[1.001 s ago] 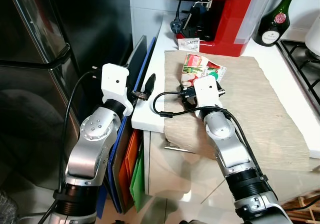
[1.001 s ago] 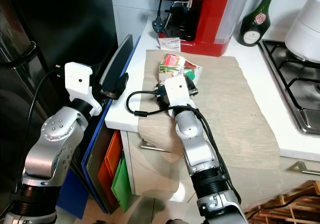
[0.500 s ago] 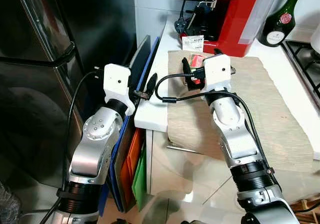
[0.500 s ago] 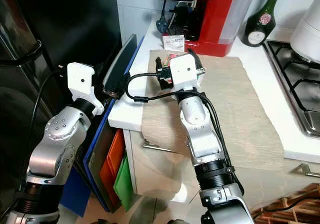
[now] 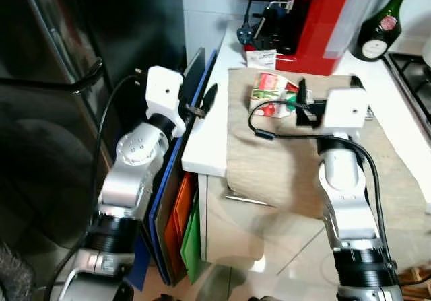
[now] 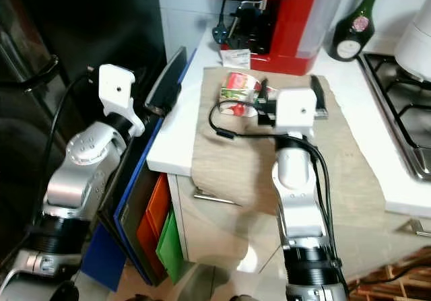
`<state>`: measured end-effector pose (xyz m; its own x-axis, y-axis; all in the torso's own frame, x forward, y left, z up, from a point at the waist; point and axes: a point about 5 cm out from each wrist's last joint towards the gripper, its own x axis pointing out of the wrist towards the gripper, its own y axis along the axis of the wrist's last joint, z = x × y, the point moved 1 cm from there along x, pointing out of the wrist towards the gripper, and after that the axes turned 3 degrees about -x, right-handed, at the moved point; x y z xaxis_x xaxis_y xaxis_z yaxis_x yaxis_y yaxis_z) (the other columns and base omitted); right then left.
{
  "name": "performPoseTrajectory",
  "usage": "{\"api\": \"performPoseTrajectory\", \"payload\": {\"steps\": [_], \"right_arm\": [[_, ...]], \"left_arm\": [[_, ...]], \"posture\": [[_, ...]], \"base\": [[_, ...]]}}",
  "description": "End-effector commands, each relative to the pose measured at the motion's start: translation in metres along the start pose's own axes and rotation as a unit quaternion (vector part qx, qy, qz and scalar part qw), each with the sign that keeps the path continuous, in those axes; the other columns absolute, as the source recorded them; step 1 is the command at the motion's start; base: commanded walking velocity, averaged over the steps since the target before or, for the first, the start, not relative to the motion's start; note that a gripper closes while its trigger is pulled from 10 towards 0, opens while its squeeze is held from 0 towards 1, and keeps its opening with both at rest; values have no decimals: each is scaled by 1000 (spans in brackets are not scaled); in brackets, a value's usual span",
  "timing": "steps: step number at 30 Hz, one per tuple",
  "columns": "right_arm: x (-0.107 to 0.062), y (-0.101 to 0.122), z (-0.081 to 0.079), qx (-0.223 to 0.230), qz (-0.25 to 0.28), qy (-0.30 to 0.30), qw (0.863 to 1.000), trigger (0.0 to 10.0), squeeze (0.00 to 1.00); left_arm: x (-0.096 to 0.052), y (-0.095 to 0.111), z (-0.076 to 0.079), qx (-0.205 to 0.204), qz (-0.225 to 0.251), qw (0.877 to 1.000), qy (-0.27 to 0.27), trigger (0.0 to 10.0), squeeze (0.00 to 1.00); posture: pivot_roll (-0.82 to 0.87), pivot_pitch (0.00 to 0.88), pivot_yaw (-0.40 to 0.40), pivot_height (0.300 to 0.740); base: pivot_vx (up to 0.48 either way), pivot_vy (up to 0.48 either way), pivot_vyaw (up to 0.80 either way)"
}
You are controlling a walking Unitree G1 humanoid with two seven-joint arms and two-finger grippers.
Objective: Restocking fridge
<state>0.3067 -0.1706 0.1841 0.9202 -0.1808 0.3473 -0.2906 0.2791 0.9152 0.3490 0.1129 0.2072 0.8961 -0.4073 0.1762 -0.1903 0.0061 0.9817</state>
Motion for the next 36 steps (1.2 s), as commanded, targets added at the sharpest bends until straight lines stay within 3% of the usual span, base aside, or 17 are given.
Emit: {"api": "performPoseTrajectory", "payload": {"steps": [1,4,9,15,27,34,36], "right_arm": [[1,8,7,-2,12,-21,1000,10000,0],[-16,6,10,-12,2,-24,1000,10000,0],[-32,12,6,-15,-2,-22,1000,10000,0],[-42,20,8,-16,2,-28,999,10000,0],[-51,20,11,-29,-16,-21,999,10000,0],[-51,18,9,-28,-22,-8,999,10000,0],[-50,17,7,-27,-26,-1,999,10000,0]], "left_arm": [[2,0,-4,1,-2,1000,-2,10000,0],[22,-5,-10,17,-30,999,-33,10000,0],[54,-6,-7,32,-70,994,-77,10000,0],[72,-1,7,33,-78,990,-110,10000,0],[84,15,8,33,-61,991,-110,10000,0],[80,6,-6,33,-79,993,-80,10000,0],[75,1,-19,25,-96,994,-46,10000,0]], "posture": [[-41,0,56,740],[-87,0,86,740],[-149,0,141,740],[-208,0,186,740],[-231,0,179,740],[-222,0,169,740],[-216,0,163,740]], "base": [[0,0,0],[0,0,0],[0,0,0],[0,0,0],[0,0,0],[0,0,0],[0,0,0]]}}
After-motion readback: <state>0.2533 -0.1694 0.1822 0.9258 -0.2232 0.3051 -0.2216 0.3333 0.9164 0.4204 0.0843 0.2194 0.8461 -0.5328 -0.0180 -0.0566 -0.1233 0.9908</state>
